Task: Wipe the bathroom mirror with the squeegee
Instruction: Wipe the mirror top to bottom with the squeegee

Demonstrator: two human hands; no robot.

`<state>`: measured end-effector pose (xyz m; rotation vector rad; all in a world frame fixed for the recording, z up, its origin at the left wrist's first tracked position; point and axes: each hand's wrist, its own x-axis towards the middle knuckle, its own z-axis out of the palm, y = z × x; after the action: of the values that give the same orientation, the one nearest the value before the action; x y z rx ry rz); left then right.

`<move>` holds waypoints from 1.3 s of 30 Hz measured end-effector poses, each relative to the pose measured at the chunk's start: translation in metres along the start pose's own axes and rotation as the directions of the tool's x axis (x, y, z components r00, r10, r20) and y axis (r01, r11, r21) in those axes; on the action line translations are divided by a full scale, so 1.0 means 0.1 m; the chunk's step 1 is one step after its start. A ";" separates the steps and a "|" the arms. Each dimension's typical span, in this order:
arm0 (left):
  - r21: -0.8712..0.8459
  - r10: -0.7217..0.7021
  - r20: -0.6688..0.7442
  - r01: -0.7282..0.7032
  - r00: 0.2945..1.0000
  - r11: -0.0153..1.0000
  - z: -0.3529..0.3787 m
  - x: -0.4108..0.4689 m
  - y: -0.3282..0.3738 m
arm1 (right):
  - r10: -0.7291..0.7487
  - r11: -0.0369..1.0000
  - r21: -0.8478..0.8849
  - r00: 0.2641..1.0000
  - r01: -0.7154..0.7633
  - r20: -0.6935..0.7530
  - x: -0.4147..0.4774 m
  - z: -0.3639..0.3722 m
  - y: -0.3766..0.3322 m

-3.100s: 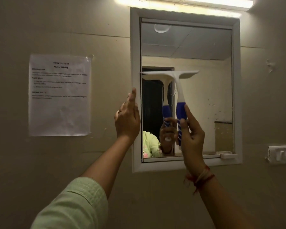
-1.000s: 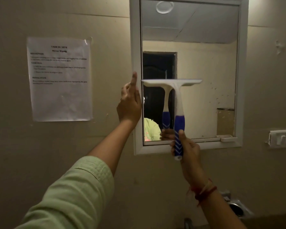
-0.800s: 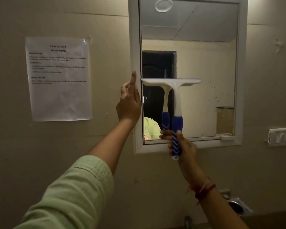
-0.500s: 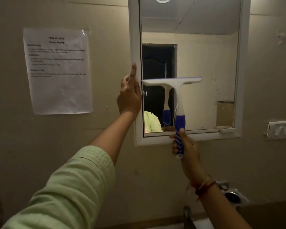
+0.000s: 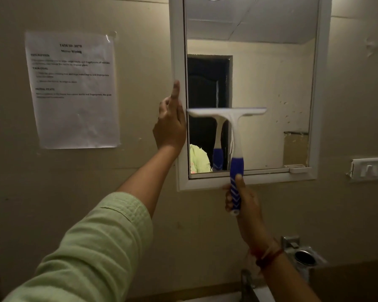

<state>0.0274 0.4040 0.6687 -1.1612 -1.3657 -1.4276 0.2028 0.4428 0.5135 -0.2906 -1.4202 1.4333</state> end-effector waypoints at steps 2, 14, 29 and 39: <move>0.000 -0.009 0.002 0.009 1.000 1.000 0.00 0.01 0.01 | -0.041 0.999 0.014 0.999 0.041 0.008 0.14 0.06 -0.21; -0.002 0.002 0.017 -0.002 1.000 1.000 -0.03 0.01 0.03 | 0.161 0.973 0.156 0.985 -0.168 0.060 -0.19 0.03 0.41; -0.008 0.012 -0.022 -0.012 1.000 1.000 0.00 0.00 0.01 | 0.133 0.984 0.114 0.989 -0.139 0.064 -0.14 -0.07 0.34; 0.007 -0.006 0.005 0.006 1.000 1.000 -0.01 0.01 0.04 | 0.140 0.988 0.055 0.988 -0.144 0.069 0.03 -0.11 0.02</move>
<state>0.0315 0.4029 0.6705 -1.1575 -1.3781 -1.4238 0.2091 0.4518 0.5104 -0.3154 -1.4291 1.6114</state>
